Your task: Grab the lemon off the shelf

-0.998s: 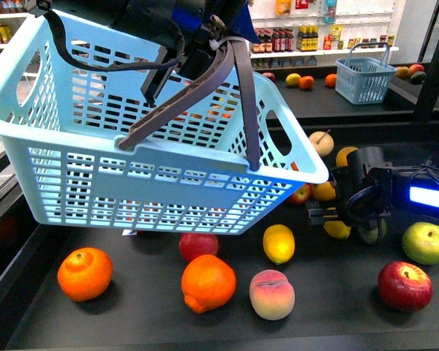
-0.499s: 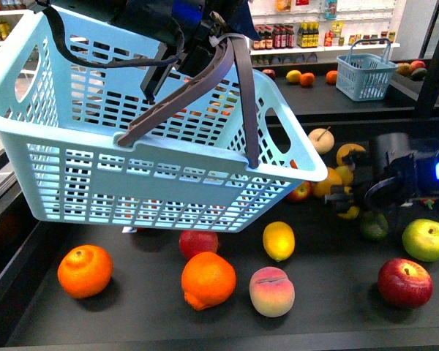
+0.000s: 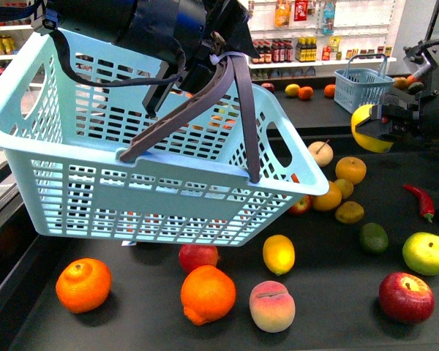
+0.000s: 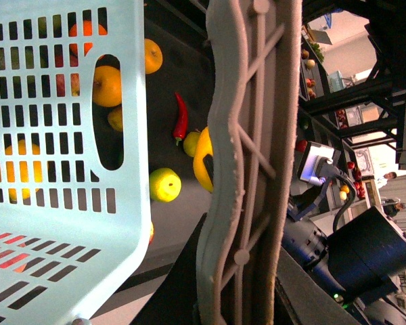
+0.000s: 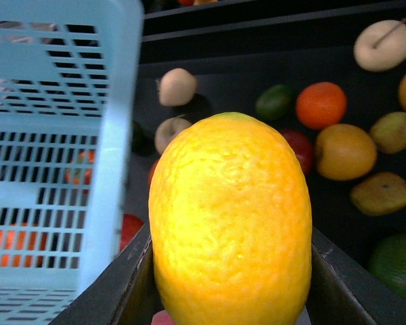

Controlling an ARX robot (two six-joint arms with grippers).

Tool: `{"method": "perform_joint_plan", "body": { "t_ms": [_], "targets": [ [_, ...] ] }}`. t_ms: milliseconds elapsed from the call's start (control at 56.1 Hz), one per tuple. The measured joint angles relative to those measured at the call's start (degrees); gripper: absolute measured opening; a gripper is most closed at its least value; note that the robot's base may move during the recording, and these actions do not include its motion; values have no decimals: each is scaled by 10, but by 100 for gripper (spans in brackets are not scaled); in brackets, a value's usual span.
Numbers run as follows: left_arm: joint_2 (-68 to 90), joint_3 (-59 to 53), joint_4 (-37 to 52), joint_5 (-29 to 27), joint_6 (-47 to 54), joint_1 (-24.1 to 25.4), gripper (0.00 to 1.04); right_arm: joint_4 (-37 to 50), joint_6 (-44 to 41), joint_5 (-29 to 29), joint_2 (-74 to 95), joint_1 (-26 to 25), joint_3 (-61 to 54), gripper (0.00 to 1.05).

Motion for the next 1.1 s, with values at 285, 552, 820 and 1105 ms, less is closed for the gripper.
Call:
{"method": "perform_joint_plan", "body": {
  "t_ms": [285, 552, 820, 1105],
  "targets": [
    [0, 0, 0, 0, 0, 0, 13, 14, 29, -16, -58, 43, -35, 50],
    [0, 0, 0, 0, 0, 0, 13, 26, 48, -20, -48, 90, -43, 50],
    [0, 0, 0, 0, 0, 0, 13, 31, 57, -17, -15, 127, -39, 51],
    [0, 0, 0, 0, 1, 0, 13, 87, 84, -8, 0, 131, -32, 96]
  ]
}}
